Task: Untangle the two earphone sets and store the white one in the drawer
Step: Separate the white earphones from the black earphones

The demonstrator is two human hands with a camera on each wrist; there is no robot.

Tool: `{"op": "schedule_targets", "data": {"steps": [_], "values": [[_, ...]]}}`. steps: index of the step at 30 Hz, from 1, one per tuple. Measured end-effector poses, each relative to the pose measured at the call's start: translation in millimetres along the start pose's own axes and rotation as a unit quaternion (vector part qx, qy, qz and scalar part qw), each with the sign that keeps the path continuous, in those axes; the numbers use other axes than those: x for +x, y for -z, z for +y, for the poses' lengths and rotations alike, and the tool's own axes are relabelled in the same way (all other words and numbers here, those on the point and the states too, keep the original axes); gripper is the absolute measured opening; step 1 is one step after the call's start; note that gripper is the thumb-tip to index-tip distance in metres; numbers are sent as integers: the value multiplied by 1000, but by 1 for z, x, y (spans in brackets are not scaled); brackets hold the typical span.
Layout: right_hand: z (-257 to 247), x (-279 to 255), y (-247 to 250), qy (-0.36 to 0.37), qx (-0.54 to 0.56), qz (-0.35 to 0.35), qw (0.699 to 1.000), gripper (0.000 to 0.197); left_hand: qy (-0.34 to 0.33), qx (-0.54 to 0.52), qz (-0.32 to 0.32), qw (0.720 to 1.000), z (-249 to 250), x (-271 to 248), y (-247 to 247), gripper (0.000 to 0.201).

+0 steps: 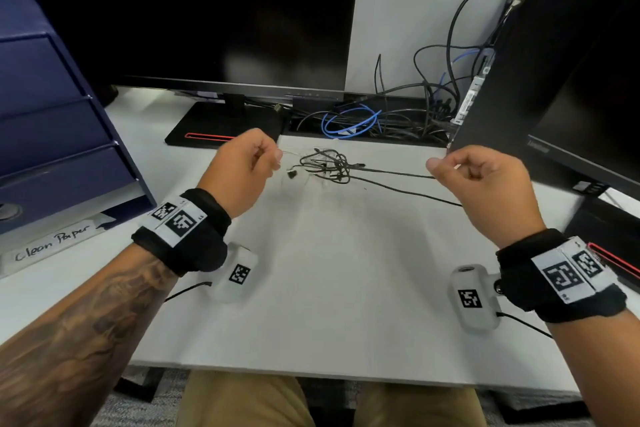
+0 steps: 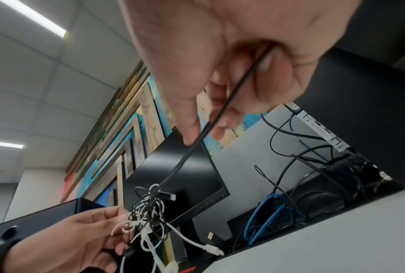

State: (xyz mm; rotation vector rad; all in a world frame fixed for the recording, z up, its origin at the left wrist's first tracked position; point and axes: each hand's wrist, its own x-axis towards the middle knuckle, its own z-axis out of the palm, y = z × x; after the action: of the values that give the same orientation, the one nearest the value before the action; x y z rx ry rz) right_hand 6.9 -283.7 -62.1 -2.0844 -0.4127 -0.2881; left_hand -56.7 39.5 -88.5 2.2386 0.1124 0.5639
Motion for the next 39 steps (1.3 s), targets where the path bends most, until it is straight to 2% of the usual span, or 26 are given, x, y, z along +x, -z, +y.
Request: {"op": "schedule_targets", "data": {"steps": [2,4,6,8,9,10,13,17,19,21,23,25,26,27,29,31,33,39], "values": [[1,0,0,9,-22,-30,999,11,26,-45,19,998,1,4,5,13],[5,2,-1,14,-29,-36,999,16,70,-123,28,990,4,5,8,12],[6,5,0,-18,98,-9,995,19,92,-153,22,984,3,5,9,12],[2,7,1,-88,290,12,953,21,82,-104,5,991,0,5,8,14],[1,8,2,-119,338,16,933,19,77,-79,-3,994,-2,4,7,14],[1,10,5,-137,341,17,930,15,76,-61,-9,995,-3,4,7,14],[8,13,11,-137,270,6,953,5,69,-6,-16,997,-7,4,8,14],[14,14,18,-80,68,37,994,16,72,54,-23,996,-15,6,15,14],[15,14,19,-45,2,47,998,18,73,53,-22,996,-15,7,14,14],[15,14,19,-39,-8,50,998,16,71,45,-18,996,-13,6,12,14],[14,15,16,-75,99,35,992,8,72,29,-17,997,-11,6,10,14],[10,15,14,-148,282,-3,948,11,76,22,-21,997,-10,5,8,14],[9,15,14,-175,337,-18,925,14,76,22,-21,997,-10,5,8,14],[10,16,14,-189,350,-30,917,13,75,24,-20,997,-10,5,8,14],[9,14,14,-180,295,-35,938,6,72,31,-14,997,-10,4,8,14],[11,11,12,-131,169,-11,977,10,68,39,-12,997,-11,4,7,13],[12,10,10,-81,62,11,995,13,64,35,-15,997,-12,4,7,14],[28,15,17,-54,-123,16,991,9,67,43,-11,997,-15,5,9,17]]}}
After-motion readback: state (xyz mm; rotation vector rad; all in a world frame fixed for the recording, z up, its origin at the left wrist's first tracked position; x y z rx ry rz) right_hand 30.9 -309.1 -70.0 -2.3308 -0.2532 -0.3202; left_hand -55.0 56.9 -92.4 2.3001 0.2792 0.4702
